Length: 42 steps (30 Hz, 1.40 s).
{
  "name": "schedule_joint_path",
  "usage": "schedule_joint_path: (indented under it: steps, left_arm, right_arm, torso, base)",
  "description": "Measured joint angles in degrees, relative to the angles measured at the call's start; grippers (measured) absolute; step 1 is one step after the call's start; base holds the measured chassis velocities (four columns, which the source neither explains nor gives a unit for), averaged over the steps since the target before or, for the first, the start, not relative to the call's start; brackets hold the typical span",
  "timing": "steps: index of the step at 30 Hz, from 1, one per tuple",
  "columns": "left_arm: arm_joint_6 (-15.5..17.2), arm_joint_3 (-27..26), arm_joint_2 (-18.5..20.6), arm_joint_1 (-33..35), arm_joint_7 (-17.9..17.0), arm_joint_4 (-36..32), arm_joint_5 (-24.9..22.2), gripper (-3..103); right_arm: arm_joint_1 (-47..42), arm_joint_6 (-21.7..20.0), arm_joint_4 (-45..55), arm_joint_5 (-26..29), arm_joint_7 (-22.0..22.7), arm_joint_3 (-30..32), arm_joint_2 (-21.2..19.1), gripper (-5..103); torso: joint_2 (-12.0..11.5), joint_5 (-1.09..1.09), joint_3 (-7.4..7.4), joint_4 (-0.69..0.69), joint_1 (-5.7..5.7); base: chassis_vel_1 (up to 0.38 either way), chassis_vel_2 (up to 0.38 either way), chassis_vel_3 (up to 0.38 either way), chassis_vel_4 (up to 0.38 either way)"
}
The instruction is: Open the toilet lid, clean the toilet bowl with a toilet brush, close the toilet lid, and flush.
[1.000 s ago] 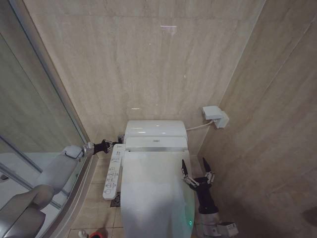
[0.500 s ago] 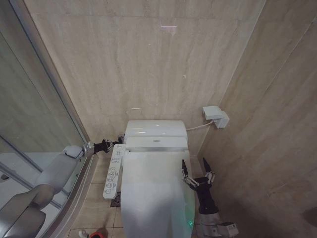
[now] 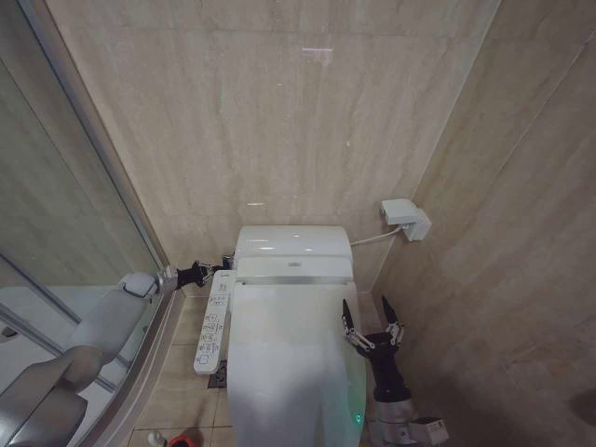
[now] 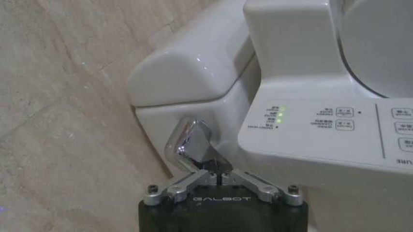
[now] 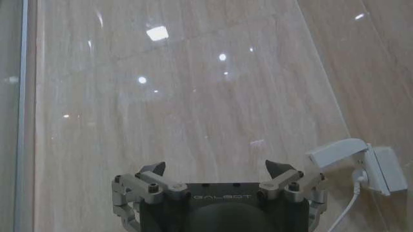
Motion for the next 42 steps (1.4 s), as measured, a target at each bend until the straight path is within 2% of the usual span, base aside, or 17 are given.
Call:
schedule_joint_path:
  steps: [34, 40, 42]
  left_arm:
    - [0.2, -0.4, 0.6, 0.0, -0.3, -0.7, -0.5, 0]
    - [0.7, -0.9, 1.9, 0.9, -0.6, -3.6, -3.5, 0]
    - [1.1, -1.4, 4.3, 2.9, -2.8, -8.9, -9.2, 0]
  right_arm:
    - [-0.4, 0.0, 0.2, -0.2, 0.0, 0.3, -0.2, 100]
    - [-0.5, 0.0, 0.2, -0.2, 0.0, 0.2, -0.1, 100]
    - [-0.5, 0.0, 0.2, -0.2, 0.0, 0.2, -0.1, 100]
  torso:
    - [0.0, 0.00, 0.00, 0.00, 0.00]
    - [0.0, -0.01, 0.00, -0.02, 0.01]
    - [0.0, -0.01, 0.00, -0.04, 0.01]
  base:
    - [0.000, 0.000, 0.000, 0.000]
    - [0.000, 0.000, 0.000, 0.000]
    - [0.000, 0.000, 0.000, 0.000]
